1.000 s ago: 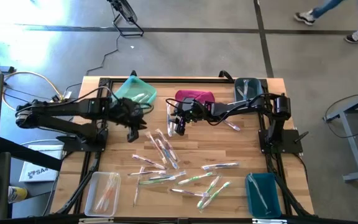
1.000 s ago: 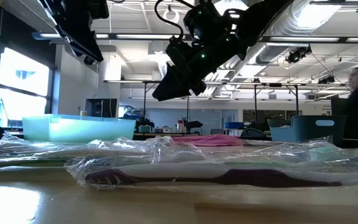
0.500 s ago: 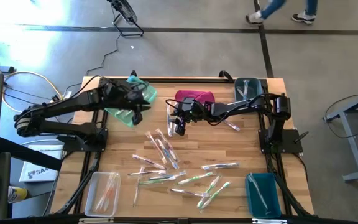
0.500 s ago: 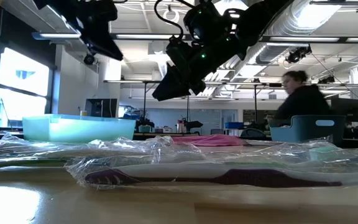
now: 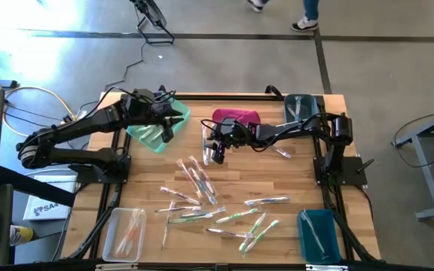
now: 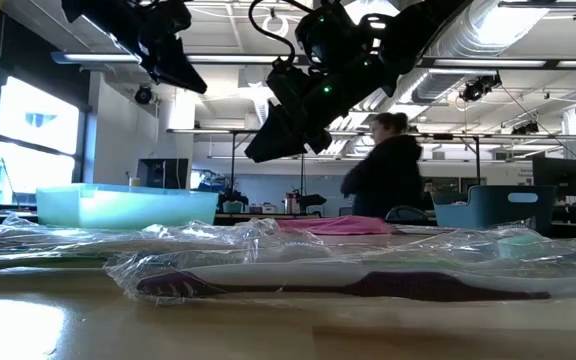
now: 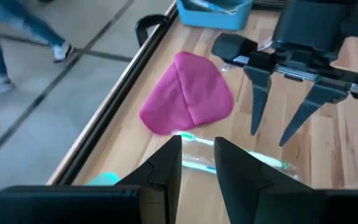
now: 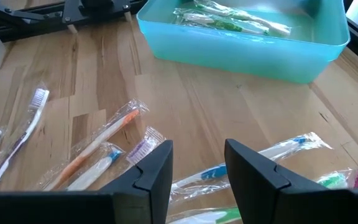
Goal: Pick & Place Toothbrushes
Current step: Put the purple toothbrush to the dark blue bin bin
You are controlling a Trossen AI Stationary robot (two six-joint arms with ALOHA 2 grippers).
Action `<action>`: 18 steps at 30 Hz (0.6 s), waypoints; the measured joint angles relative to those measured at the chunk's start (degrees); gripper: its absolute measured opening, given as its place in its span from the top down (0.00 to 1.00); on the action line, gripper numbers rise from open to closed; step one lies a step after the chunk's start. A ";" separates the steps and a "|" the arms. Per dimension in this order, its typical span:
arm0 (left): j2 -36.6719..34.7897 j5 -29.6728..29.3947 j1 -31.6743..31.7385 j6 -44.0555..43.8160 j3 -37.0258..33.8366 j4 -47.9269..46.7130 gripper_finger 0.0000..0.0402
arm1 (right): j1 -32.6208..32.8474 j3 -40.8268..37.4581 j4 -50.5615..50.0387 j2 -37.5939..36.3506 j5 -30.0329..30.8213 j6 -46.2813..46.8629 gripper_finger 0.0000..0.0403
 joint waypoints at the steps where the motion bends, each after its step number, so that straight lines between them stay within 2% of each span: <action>1: -0.18 0.08 0.01 0.80 -0.53 0.09 0.77 | 0.00 0.00 -0.02 0.00 0.00 0.00 0.66; 10: -6.33 0.31 0.01 2.97 -6.88 0.25 0.77 | 0.00 0.00 -2.39 0.01 0.00 0.04 0.66; 18: -19.38 0.30 0.01 4.52 -12.57 0.27 0.77 | 0.04 0.00 -2.99 0.02 0.00 0.26 0.66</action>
